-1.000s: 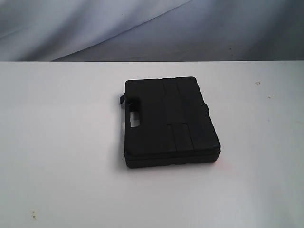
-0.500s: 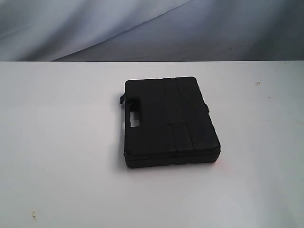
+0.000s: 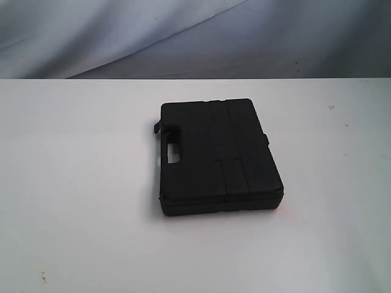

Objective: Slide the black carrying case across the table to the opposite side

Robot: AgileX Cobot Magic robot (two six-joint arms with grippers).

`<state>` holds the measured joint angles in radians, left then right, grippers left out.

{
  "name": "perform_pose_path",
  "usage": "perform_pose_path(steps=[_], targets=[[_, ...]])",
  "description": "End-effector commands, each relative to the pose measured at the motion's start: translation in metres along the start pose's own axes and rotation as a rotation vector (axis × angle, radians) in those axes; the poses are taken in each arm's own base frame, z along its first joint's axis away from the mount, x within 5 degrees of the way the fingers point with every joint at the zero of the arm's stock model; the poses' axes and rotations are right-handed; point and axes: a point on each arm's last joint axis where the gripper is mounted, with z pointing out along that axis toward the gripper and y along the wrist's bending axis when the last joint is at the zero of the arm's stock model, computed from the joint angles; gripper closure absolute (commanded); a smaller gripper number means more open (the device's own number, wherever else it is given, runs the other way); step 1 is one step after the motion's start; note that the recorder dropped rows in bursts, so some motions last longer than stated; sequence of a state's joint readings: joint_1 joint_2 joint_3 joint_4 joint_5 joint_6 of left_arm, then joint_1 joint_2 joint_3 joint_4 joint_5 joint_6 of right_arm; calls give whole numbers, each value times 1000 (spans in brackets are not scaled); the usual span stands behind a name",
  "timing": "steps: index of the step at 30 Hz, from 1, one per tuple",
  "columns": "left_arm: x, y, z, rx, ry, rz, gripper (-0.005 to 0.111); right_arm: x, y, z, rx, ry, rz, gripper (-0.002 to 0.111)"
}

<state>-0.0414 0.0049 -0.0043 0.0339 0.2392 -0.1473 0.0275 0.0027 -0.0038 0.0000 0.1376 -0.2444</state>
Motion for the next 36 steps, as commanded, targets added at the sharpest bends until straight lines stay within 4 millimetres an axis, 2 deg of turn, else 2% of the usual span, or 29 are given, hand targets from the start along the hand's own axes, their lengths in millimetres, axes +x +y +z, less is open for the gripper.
perform_pose_path(steps=[1, 11, 30, 36], targets=[[1, 0, 0, -3, -4, -2, 78, 2, 0, 0, 1, 13, 13, 108], [1, 0, 0, -3, -4, -2, 78, 5, 1, 0, -6, 47, 75, 108], [1, 0, 0, -3, -4, -2, 78, 5, 1, 0, -6, 47, 75, 108], [-4, 0, 0, 5, -60, -1, 78, 5, 1, 0, -6, 47, 75, 108]])
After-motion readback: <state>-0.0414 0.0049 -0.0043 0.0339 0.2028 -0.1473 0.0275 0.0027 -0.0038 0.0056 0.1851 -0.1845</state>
